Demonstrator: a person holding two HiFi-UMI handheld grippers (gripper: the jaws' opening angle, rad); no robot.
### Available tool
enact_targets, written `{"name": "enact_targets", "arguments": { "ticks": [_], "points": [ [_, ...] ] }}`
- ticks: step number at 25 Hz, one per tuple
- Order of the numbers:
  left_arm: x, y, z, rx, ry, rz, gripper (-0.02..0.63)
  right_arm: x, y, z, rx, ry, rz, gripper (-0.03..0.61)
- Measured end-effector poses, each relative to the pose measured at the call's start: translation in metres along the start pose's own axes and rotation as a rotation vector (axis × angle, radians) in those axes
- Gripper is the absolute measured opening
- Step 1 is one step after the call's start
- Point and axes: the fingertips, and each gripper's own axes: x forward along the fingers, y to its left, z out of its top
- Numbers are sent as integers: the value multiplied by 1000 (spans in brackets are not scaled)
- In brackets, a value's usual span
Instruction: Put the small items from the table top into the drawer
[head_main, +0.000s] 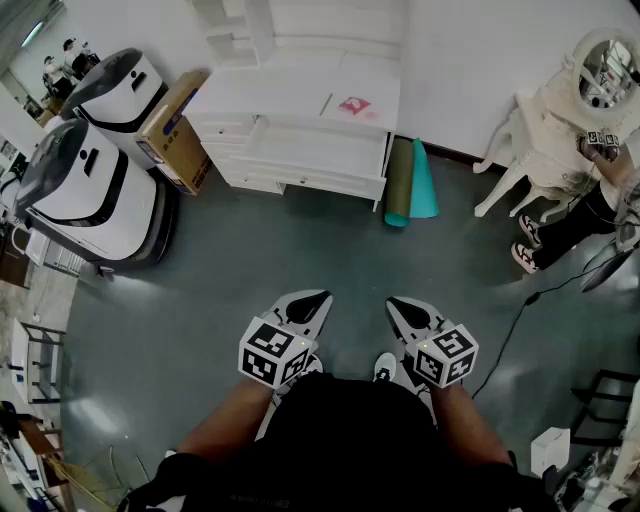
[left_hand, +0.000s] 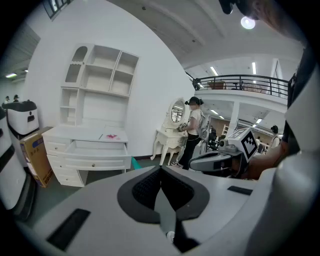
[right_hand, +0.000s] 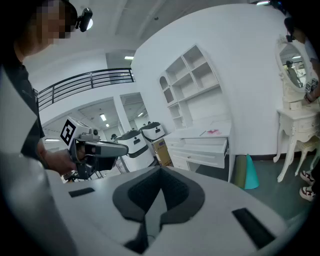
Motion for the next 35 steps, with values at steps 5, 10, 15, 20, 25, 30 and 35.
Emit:
{"name": "enact_targets", "arguments": {
  "ticks": [5, 10, 15, 20, 25, 30, 35],
  "points": [
    [0, 2, -1, -2, 4, 0, 9, 3, 2, 3, -10, -7, 12, 26],
    [-1, 2, -1, -4, 2, -1, 9, 5, 4, 2, -9, -9, 11, 26],
    [-2, 5, 1, -8, -5, -5, 9, 7, 5, 3, 6, -12, 12, 26],
    [-2, 8, 1, -9, -8, -5, 9, 13, 10, 4, 9, -15, 18, 28],
    [-4, 11, 0, -8, -6, -12, 9, 17, 15, 5, 4, -16, 18, 28],
    [-7, 21, -1, -5, -3, -21, 9, 26, 18, 4, 16, -14, 12, 28],
    [-17, 35, -3, 2, 0, -30, 9, 36, 29, 3, 21, -17, -7, 28]
  ]
}}
